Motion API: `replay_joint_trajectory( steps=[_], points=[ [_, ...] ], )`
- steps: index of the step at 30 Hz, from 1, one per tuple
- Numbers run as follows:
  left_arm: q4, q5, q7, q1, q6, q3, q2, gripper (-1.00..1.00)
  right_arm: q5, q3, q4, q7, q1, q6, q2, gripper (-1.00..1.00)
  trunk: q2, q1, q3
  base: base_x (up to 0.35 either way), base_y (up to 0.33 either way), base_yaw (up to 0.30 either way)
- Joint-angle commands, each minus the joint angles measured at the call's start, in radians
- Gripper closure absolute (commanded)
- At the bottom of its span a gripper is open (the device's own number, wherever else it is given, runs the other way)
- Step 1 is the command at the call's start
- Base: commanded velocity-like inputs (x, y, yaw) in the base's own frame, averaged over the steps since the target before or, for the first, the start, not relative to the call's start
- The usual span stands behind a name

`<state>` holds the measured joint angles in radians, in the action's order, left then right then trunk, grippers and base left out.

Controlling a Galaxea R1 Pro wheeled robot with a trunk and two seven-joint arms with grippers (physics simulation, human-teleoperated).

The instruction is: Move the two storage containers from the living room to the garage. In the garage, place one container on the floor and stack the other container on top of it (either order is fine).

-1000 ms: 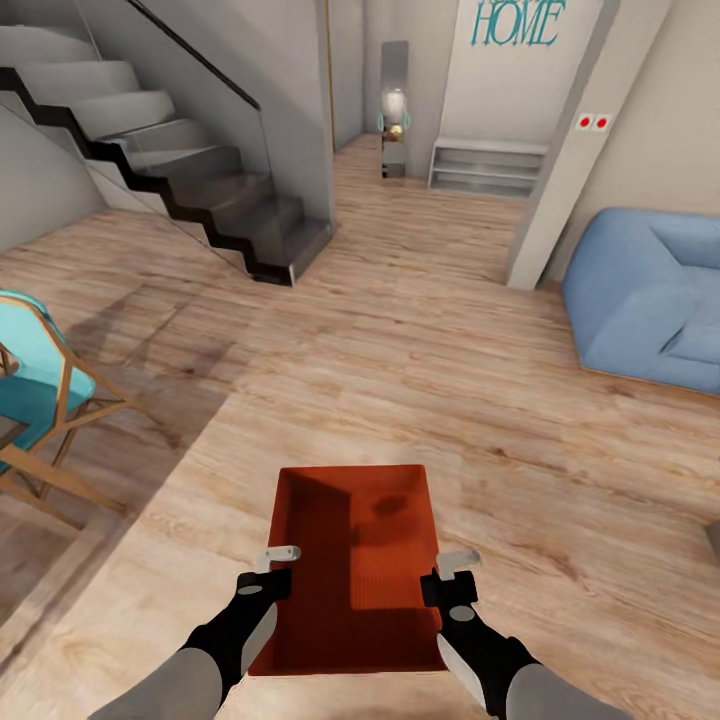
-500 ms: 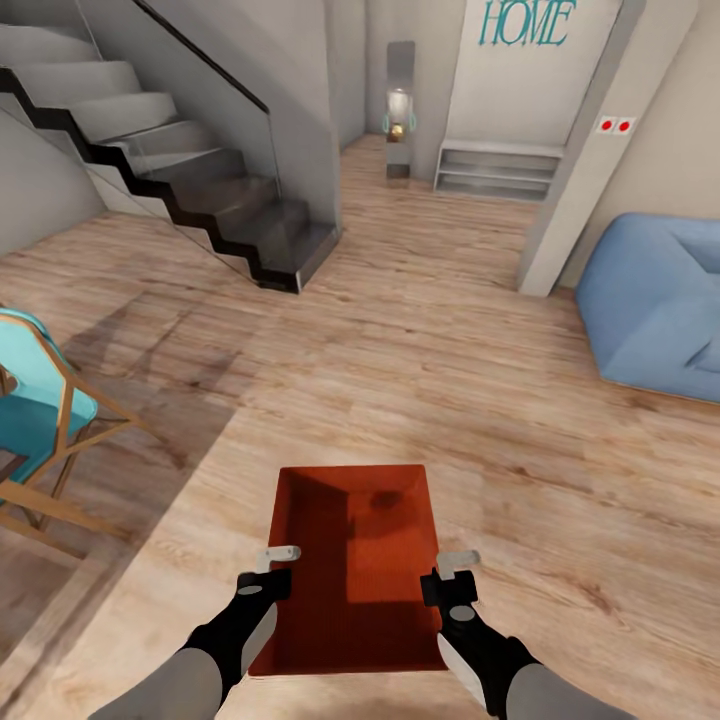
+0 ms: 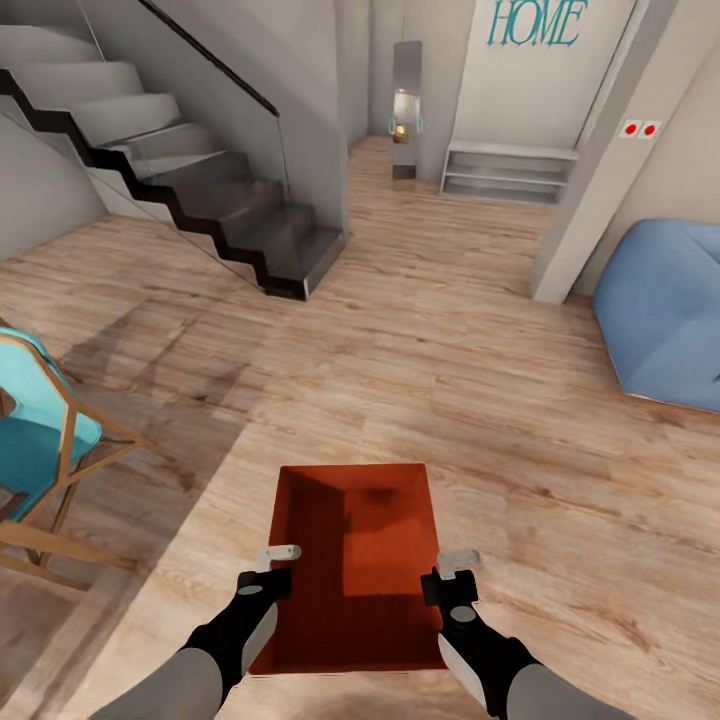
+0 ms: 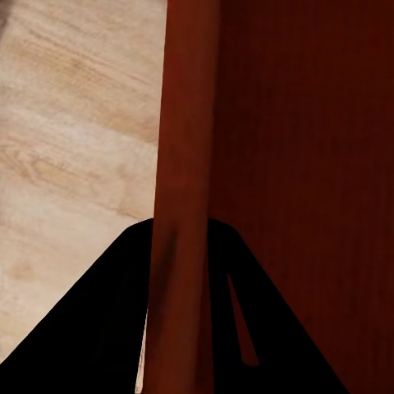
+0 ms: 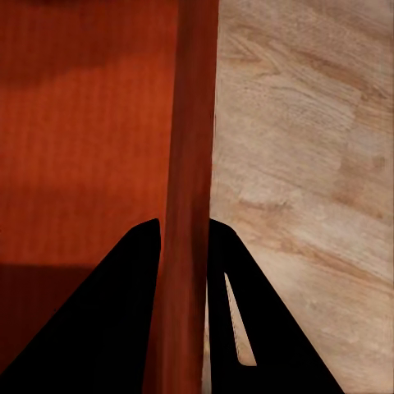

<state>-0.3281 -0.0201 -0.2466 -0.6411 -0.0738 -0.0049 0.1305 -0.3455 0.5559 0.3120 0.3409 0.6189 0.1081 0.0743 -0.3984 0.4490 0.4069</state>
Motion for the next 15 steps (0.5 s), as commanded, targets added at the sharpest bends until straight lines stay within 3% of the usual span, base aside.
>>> replay_joint_trajectory(
  steps=[1, 15],
  points=[
    [-0.006, 0.023, -0.019, 0.0, -0.008, 0.003, -0.002, 1.0, -0.026, -0.007, -0.004, 0.008, 0.001, 0.006, -0.001, 1.0, -0.002, 0.001, 0.001, 0.287, 0.213, 0.0],
    [-0.006, 0.023, -0.019, 0.0, -0.008, 0.002, -0.002, 1.0, -0.027, -0.008, -0.002, 0.009, 0.002, 0.004, 0.001, 1.0, -0.002, 0.001, 0.001, 0.287, 0.213, 0.0]
  ],
)
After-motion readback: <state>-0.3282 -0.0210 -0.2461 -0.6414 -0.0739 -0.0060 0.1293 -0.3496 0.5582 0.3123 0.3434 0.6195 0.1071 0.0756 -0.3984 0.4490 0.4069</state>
